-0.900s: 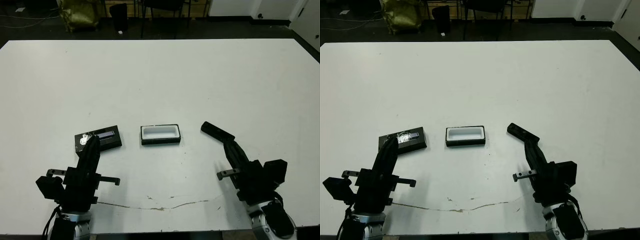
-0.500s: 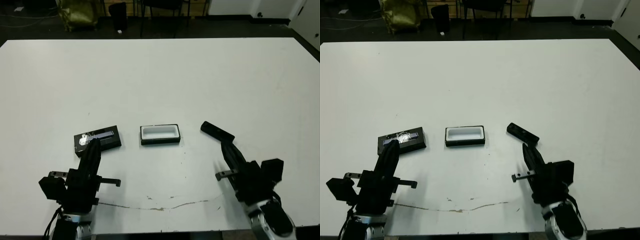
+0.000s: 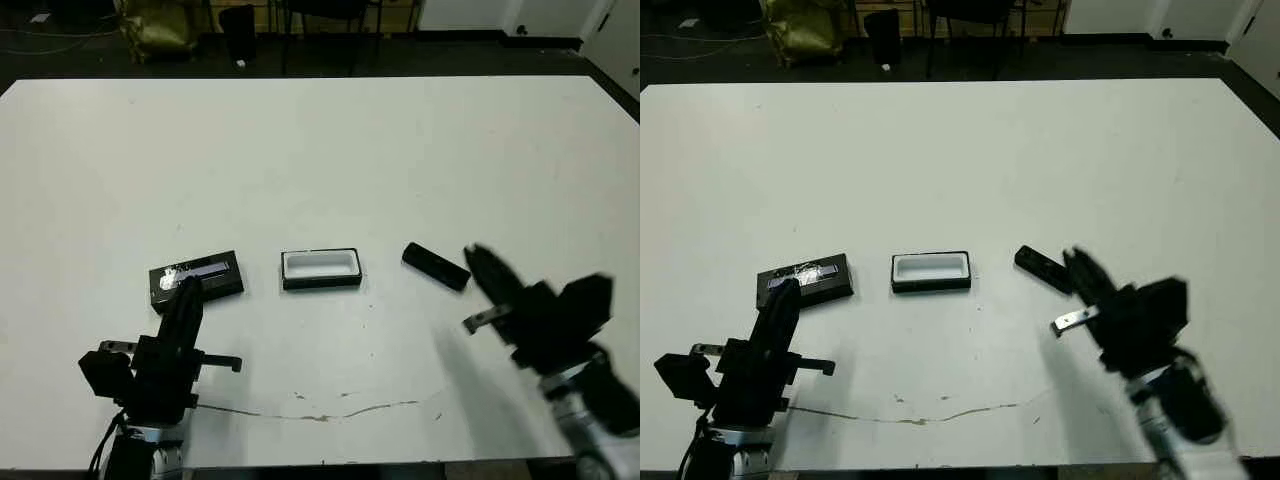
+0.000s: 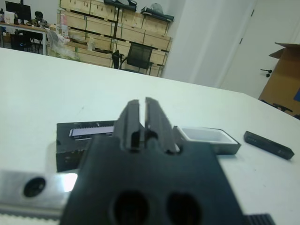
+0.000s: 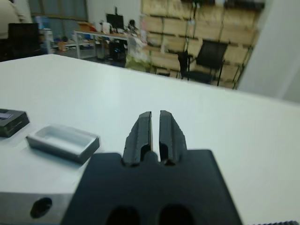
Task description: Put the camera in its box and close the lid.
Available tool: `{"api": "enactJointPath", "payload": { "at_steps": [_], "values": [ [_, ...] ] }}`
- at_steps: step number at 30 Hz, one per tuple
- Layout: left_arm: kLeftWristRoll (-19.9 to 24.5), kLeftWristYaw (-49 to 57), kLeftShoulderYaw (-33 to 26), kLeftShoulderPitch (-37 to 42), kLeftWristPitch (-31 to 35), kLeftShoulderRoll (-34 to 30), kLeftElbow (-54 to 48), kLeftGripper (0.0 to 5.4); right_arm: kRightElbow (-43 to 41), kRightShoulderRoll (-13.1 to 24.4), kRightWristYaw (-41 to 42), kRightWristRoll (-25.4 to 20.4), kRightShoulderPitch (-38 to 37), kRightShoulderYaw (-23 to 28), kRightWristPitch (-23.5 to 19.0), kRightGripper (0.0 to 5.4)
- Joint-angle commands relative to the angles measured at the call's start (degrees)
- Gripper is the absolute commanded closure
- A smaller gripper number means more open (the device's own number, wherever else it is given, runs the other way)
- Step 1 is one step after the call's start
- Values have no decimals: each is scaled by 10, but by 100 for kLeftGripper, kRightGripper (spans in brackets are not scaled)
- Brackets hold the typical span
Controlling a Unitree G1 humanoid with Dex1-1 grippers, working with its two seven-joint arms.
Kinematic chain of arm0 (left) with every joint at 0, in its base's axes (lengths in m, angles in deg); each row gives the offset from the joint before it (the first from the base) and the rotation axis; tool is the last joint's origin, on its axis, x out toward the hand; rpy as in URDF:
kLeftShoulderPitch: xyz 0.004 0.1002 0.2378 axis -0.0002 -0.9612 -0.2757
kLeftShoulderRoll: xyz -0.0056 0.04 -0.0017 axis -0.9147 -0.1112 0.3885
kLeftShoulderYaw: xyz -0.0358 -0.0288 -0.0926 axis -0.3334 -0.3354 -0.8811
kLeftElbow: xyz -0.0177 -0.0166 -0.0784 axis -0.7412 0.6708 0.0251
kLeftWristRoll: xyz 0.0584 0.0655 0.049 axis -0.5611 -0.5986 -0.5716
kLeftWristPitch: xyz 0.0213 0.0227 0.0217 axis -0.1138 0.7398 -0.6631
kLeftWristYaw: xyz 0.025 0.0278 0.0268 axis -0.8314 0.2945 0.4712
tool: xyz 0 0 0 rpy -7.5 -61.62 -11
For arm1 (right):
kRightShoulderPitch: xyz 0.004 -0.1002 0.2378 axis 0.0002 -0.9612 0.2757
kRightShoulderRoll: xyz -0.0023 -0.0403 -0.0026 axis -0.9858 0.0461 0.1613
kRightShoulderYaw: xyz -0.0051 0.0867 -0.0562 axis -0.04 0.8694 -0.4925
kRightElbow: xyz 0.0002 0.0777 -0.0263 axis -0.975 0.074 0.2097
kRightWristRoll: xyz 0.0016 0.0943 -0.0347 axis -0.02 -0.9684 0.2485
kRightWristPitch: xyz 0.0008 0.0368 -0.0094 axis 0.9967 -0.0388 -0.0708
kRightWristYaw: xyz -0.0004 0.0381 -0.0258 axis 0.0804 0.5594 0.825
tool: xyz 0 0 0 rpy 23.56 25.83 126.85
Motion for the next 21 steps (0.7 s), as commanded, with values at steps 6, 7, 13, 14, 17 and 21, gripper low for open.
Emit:
{"api": "enactJointPath", "payload": {
  "at_steps": [6,7,13,14,17,21],
  "values": [
    [2,-8,-4,-10,2,-22,9,540,111,127,93,14,119,-4,-48,439],
    [1,-7,-4,-11,5,-22,7,540,122,137,102,16,130,-10,-55,413],
    [0,-6,-6,-16,8,-21,2,540,223,164,180,31,190,-71,-63,278],
    [-1,-6,-7,-16,5,-21,3,540,233,164,190,32,195,-78,-66,255],
    [0,-9,-7,-18,2,-22,4,540,258,160,217,33,201,-95,-60,188],
    [6,-13,-8,-22,8,-24,0,540,279,151,237,31,200,-103,-56,99]
  ]
}}
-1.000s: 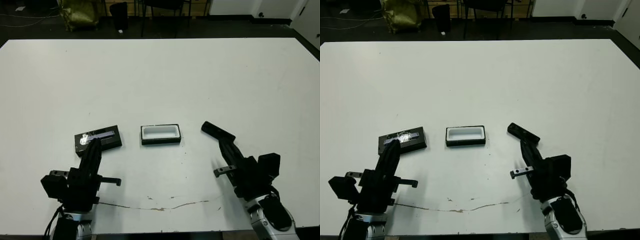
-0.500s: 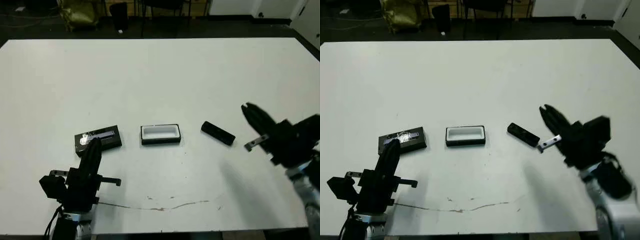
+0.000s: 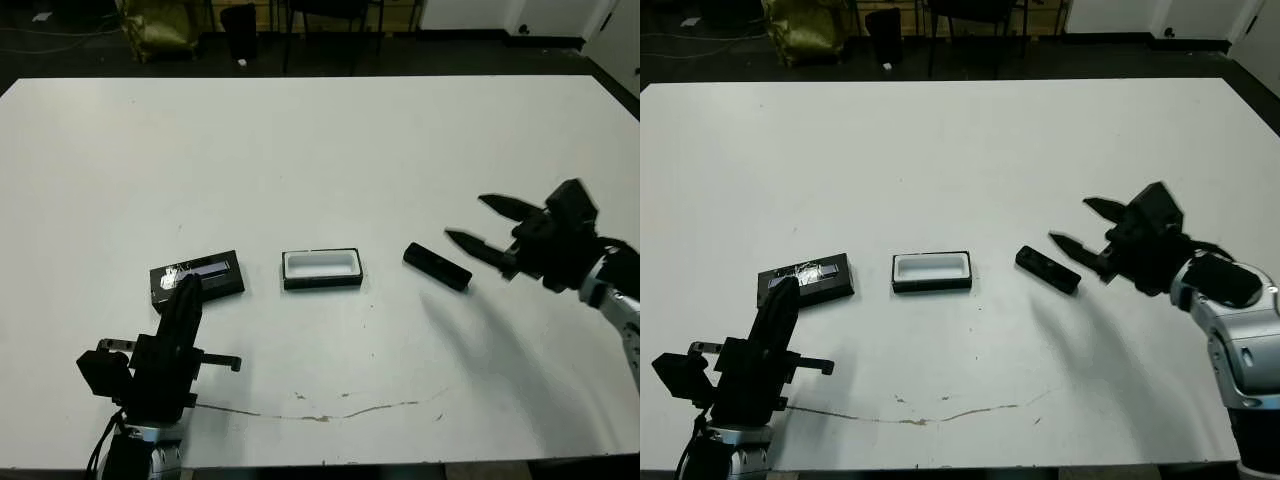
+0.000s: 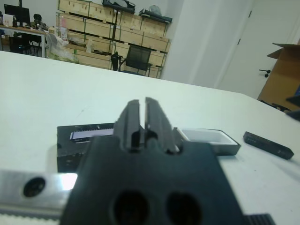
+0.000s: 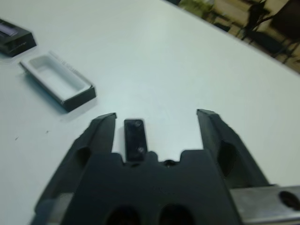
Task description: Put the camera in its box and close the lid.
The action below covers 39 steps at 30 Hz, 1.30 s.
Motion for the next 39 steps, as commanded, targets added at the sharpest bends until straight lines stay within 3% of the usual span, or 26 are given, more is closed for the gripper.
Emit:
{"api": "enactJointPath", "payload": {
  "at_steps": [1,5,13,39],
  "values": [
    [4,-5,-4,-23,5,-23,6,540,17,-3,12,1,-1,-10,-6,76],
    [6,-7,-5,-23,5,-22,7,540,31,-6,26,-2,-5,-16,-13,2],
    [-3,-5,-6,-27,4,-22,4,540,56,-13,47,-9,-15,-15,-4,2],
    [4,-11,-14,-33,18,-25,-9,540,147,-33,27,46,-10,-39,17,2]
  ]
}}
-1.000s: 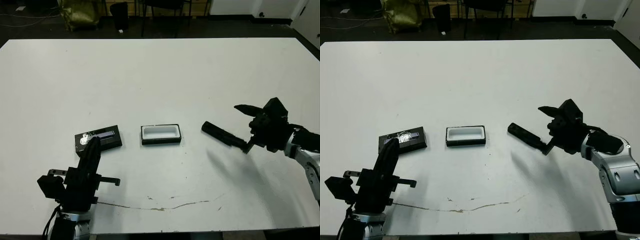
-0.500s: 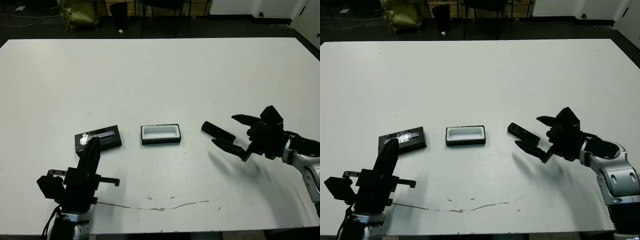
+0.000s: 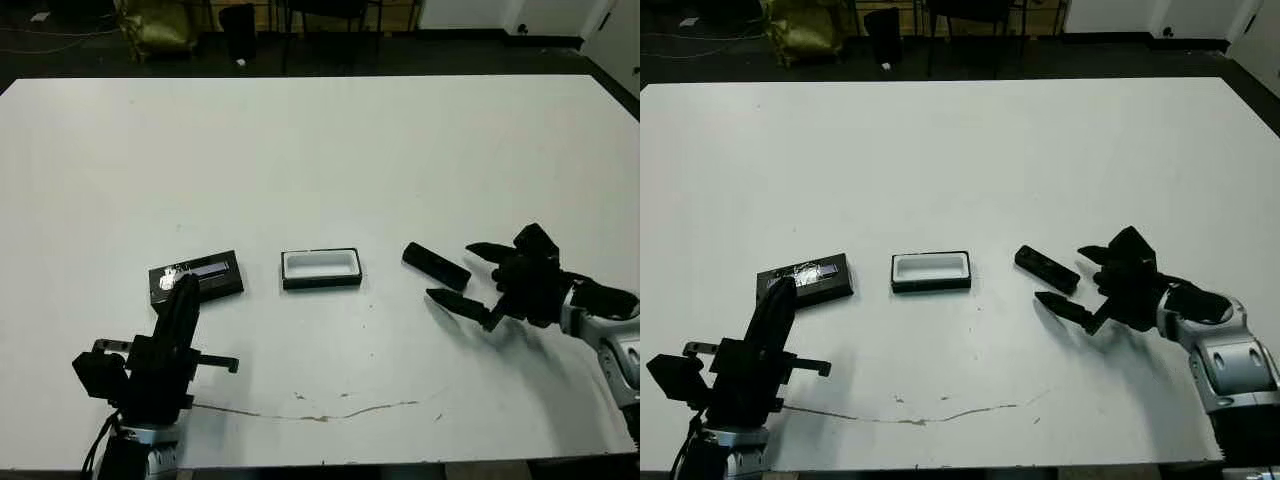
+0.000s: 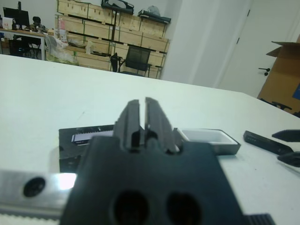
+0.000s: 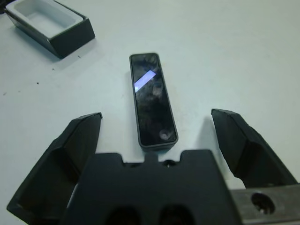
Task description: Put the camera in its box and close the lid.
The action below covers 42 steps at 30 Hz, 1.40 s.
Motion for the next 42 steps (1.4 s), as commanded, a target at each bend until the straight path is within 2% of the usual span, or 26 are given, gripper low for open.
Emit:
{"api": "enactJointPath", "payload": {
  "at_steps": [1,4,16,22,25,29,32,36,42],
  "values": [
    [1,1,-2,-29,17,-24,-5,540,24,-5,-14,22,-1,-10,0,11],
    [-5,1,-2,-30,11,-24,-3,540,36,-10,-24,34,0,-17,13,57],
    [-12,4,5,-35,1,-18,2,540,70,-19,-25,52,9,-37,61,331],
    [-13,9,10,-35,8,-17,0,540,84,19,39,73,48,-75,41,454],
    [-19,15,12,-34,15,-19,-5,540,85,37,66,86,67,-90,40,473],
    [-17,21,14,-34,26,-18,-10,540,79,50,84,91,85,-99,11,473],
    [-18,20,13,-29,22,-21,-5,540,82,51,93,86,93,-94,18,473],
    [-20,20,12,-26,22,-22,-1,540,103,45,104,65,112,-65,38,476],
    [-22,20,13,-23,21,-21,1,540,146,27,136,19,171,-25,23,477]
  ]
}}
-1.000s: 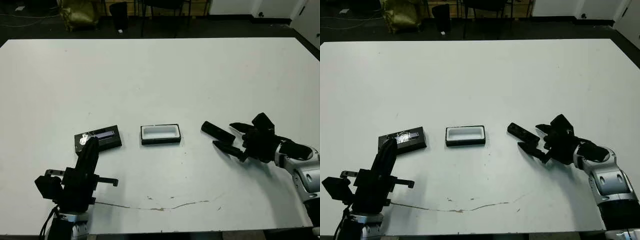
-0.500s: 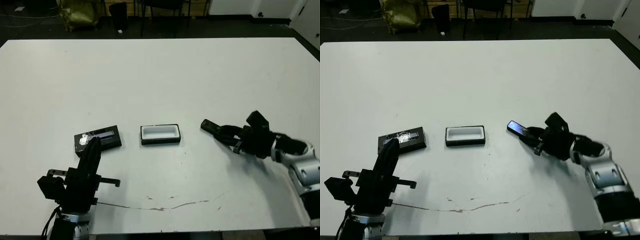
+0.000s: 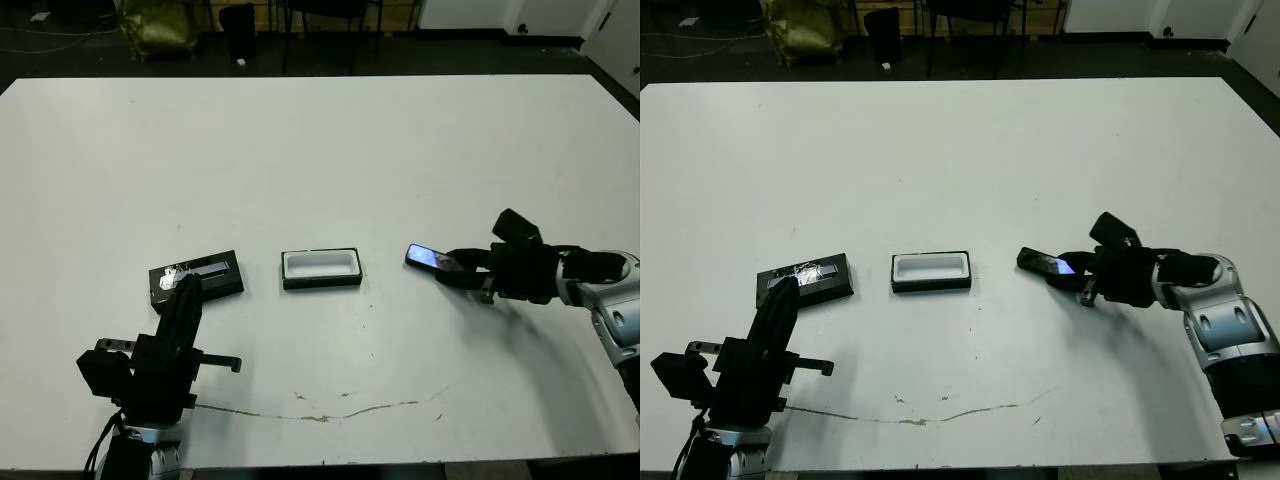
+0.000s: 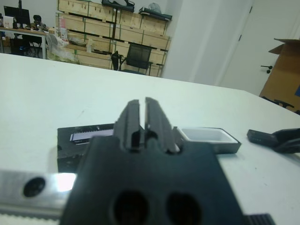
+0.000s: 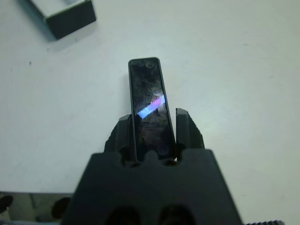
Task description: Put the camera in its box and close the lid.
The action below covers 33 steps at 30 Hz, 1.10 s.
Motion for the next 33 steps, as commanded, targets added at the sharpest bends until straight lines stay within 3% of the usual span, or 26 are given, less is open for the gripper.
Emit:
{"api": "enactJointPath", "payload": {
  "at_steps": [1,7,11,15,25,28,33],
  "values": [
    [-5,3,-1,-21,10,-20,10,540,27,-14,21,-25,44,20,-8,477],
    [2,-7,0,-17,-1,-22,20,540,40,-28,58,-27,115,9,5,478],
    [-3,-6,1,-19,-6,-21,22,540,48,-55,97,-40,166,-12,-58,478],
    [-7,-4,5,-22,-8,-19,21,540,44,-83,113,-25,191,-40,-28,478],
    [-9,3,9,-25,-7,-17,18,540,35,-115,147,40,231,-141,-51,478],
    [-11,5,10,-26,0,-19,14,540,34,-124,149,49,236,-154,-63,478],
    [-10,7,11,-24,3,-19,12,540,41,-135,164,58,242,-164,-30,478]
  ]
}}
